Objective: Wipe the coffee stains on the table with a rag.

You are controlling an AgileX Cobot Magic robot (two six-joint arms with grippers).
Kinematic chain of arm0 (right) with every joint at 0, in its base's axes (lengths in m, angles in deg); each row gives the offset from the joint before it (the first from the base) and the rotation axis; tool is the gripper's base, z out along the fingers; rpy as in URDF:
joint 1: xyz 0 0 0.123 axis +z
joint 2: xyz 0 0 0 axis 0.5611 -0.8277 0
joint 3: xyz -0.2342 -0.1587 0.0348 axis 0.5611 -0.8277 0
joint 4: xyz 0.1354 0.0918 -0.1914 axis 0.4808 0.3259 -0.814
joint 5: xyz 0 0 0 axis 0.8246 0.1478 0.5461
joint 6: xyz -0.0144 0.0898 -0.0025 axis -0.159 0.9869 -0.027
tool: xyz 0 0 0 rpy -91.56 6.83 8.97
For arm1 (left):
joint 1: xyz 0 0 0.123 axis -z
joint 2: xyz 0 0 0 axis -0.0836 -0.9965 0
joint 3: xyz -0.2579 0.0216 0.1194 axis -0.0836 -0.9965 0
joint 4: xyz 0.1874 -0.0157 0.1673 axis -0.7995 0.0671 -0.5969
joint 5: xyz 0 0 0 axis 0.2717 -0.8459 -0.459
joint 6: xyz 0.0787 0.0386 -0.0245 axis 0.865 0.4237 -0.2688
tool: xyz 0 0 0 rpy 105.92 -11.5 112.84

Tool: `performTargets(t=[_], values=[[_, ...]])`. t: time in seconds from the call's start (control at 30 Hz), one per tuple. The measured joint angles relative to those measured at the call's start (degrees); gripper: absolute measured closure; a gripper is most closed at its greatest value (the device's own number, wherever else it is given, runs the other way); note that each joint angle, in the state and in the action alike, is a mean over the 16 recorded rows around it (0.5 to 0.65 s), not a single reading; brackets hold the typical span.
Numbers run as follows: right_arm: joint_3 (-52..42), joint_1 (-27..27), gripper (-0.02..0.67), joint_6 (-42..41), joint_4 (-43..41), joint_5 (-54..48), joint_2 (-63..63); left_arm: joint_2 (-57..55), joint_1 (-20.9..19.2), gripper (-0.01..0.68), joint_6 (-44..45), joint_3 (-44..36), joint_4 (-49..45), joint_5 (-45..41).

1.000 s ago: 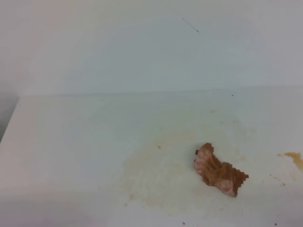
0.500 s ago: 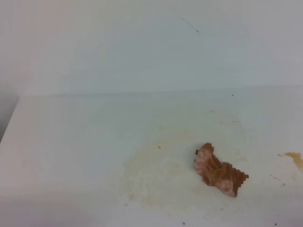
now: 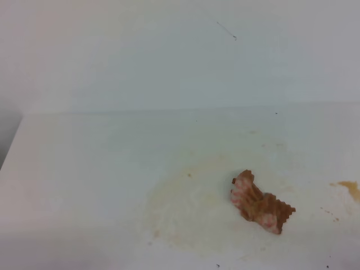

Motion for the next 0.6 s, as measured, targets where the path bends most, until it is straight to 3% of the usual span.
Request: performTargets(t=[0.6], values=[[0.22,0.0,0.651,-0.01,0.03,-0.11,0.0,0.0,0.0,0.678,0.0,0.29,0.0,0.0]])
